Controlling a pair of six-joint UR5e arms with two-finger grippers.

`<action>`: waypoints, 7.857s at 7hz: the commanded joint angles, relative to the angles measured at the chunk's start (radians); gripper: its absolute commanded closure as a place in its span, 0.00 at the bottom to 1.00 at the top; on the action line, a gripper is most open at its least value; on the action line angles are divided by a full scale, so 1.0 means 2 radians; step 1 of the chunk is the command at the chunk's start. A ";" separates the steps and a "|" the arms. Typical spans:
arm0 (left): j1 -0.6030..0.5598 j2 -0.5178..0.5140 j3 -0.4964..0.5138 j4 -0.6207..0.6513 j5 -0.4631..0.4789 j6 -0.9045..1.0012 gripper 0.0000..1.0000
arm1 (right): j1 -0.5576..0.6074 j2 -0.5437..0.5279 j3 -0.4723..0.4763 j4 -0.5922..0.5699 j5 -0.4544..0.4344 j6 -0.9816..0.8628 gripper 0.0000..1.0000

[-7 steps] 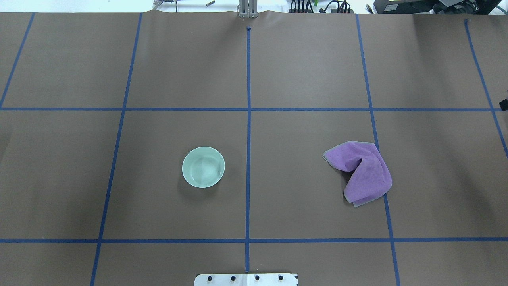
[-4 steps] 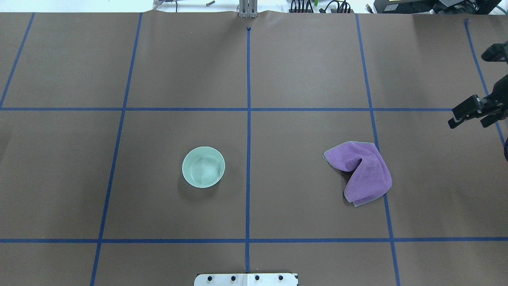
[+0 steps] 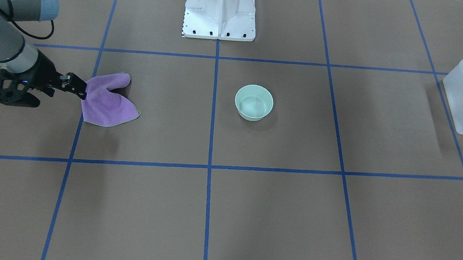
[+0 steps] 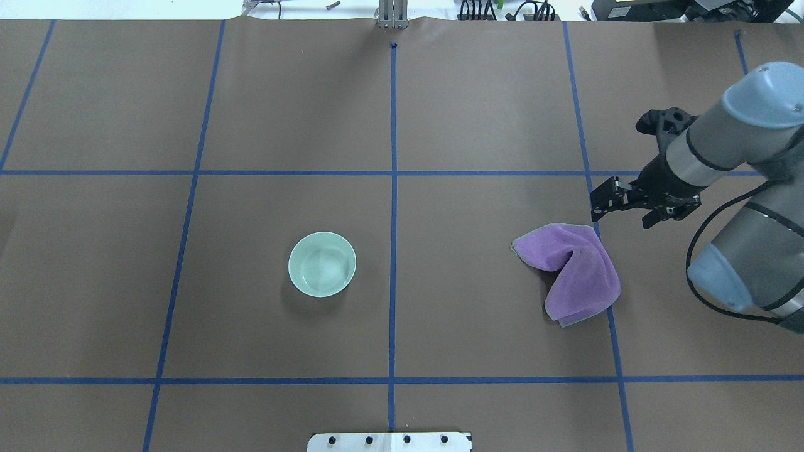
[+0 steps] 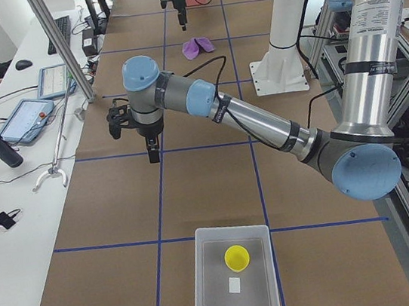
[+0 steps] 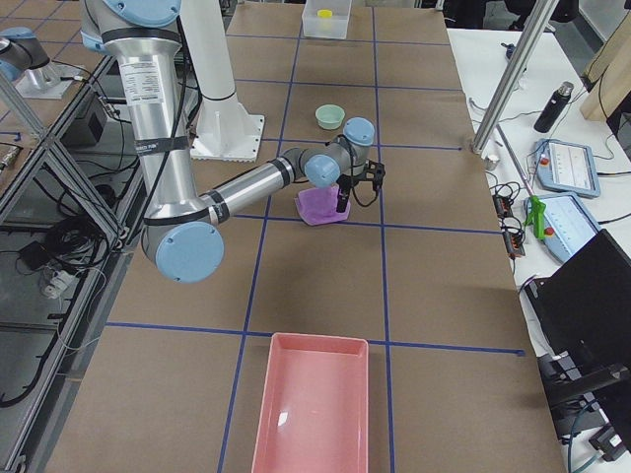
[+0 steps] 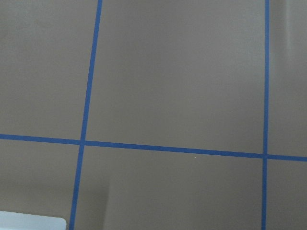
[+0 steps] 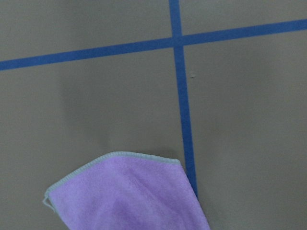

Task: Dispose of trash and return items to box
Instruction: 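Reach the right gripper down to the purple cloth and pinch it, then lift the cloth toward the pink bin while the left gripper nears the bowl, then grasp the green bowl rim with the left gripper while the right drops the cloth, then lift the green bowl with the left gripper and carry it off the table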

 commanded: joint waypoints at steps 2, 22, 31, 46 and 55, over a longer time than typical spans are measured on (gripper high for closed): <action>0.013 -0.005 -0.003 -0.001 0.011 -0.017 0.02 | -0.058 0.021 -0.010 0.008 -0.031 0.044 0.00; 0.445 -0.137 0.083 -0.173 0.205 -0.443 0.02 | 0.384 -0.021 0.091 -0.355 -0.053 -0.508 1.00; 0.450 -0.160 0.095 -0.199 0.178 -0.472 1.00 | 0.424 -0.069 0.066 -0.317 -0.089 -0.564 1.00; 0.189 -0.148 0.058 -0.051 0.069 -0.224 1.00 | 0.464 -0.129 -0.136 -0.032 0.097 -0.581 0.00; -0.208 0.131 0.238 -0.057 0.009 0.291 1.00 | 0.343 -0.142 -0.001 -0.031 0.085 -0.337 0.00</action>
